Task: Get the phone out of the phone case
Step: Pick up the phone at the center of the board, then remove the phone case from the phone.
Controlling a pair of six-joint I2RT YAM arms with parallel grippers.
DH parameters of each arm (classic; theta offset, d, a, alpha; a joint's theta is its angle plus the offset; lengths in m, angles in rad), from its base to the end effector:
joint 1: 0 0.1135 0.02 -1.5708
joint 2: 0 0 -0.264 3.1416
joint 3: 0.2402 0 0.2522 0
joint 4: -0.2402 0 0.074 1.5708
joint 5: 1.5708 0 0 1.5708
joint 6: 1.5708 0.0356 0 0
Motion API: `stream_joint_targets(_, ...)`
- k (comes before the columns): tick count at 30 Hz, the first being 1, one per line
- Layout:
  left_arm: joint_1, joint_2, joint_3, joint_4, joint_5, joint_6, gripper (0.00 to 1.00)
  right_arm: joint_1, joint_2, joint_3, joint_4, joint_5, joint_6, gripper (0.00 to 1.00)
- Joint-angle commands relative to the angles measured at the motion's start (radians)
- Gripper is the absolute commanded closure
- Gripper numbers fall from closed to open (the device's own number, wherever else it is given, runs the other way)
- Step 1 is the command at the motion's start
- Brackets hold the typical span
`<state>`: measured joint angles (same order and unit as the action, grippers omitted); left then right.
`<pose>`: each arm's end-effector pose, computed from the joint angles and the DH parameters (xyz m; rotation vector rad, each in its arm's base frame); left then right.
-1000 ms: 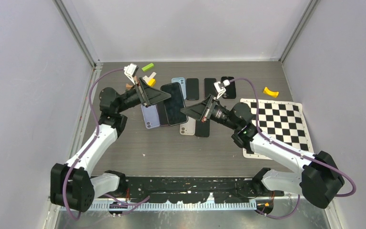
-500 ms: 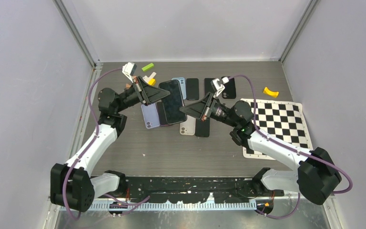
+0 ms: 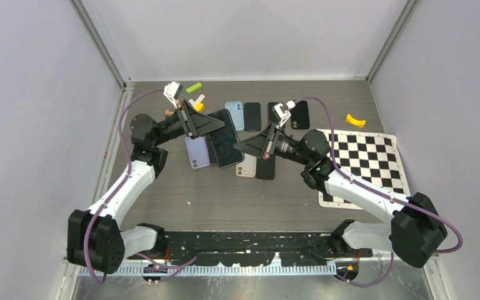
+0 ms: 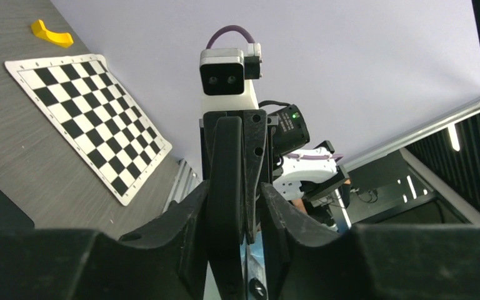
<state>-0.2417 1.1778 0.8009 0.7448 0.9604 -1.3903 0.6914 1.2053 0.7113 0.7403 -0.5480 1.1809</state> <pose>0.2424 -0.0898 0.3570 0.1245 1.6589 -1.8794 0.1969 0.1871 0.3222 -0.1674 1.6485 1.8697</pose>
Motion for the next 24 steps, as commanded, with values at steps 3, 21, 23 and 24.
stream_joint_targets(3, -0.002, 0.009, 0.05, 0.064, 0.049, 0.0, 0.91, 0.002, -0.001, 0.078, 0.097, -0.032, 0.01, 0.99)
stream_joint_targets(21, -0.004, -0.107, 0.057, -0.11, -0.341, 0.04, 1.0, 0.067, -0.1, -0.037, 0.024, 0.161, -0.154, 0.24)
stream_joint_targets(23, -0.004, -0.115, 0.058, -0.123, -0.344, 0.031, 1.0, 0.092, -0.08, 0.001, -0.011, 0.138, -0.19, 0.33)
stream_joint_targets(24, -0.004, -0.119, 0.06, -0.131, -0.344, 0.02, 1.0, 0.102, -0.067, 0.018, -0.038, 0.128, -0.201, 0.37)
